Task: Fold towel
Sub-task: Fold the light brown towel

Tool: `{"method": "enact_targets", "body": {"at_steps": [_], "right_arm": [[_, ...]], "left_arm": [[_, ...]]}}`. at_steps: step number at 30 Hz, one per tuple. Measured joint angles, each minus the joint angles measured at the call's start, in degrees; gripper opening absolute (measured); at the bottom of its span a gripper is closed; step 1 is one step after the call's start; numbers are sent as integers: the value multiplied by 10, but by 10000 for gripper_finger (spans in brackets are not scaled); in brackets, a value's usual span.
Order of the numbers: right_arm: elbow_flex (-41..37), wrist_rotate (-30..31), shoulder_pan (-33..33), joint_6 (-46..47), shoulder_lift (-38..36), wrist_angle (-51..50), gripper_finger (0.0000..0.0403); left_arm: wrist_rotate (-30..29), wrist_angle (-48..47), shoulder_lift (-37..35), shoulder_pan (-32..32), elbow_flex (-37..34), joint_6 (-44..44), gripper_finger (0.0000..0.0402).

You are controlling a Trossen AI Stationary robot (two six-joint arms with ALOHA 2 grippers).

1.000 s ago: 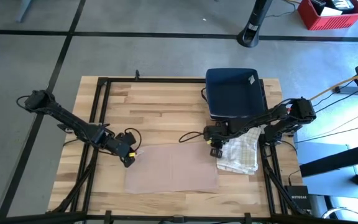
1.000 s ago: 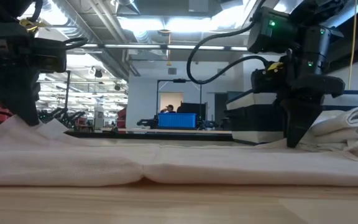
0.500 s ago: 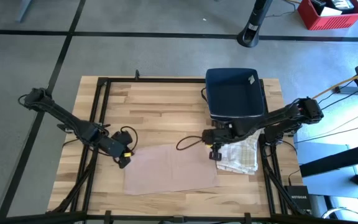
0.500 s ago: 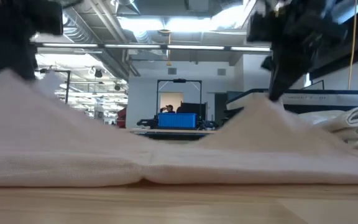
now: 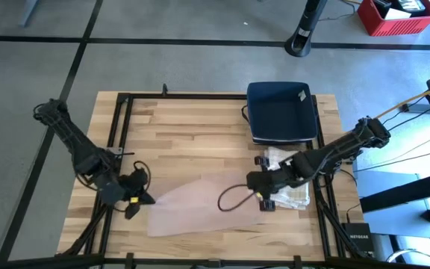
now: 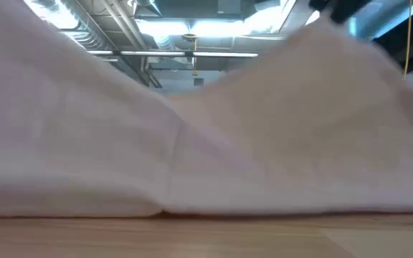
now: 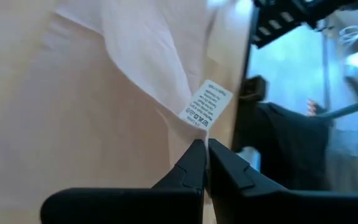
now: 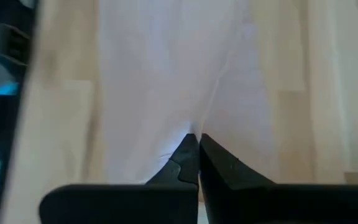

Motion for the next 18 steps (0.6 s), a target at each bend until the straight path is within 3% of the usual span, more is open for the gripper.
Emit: {"method": "enact_targets", "body": {"at_steps": [8, 13, 18], "right_arm": [[21, -2, 79, 63, 0, 1, 2], [21, 51, 105, 81, 0, -1, 2], [9, 124, 89, 68, 0, -14, 2]], "left_arm": [[-48, 3, 3, -106, 3, -98, 1], [-121, -16, 3, -137, 4, -112, 1], [-140, -64, 3, -120, -6, -135, 1]]}}
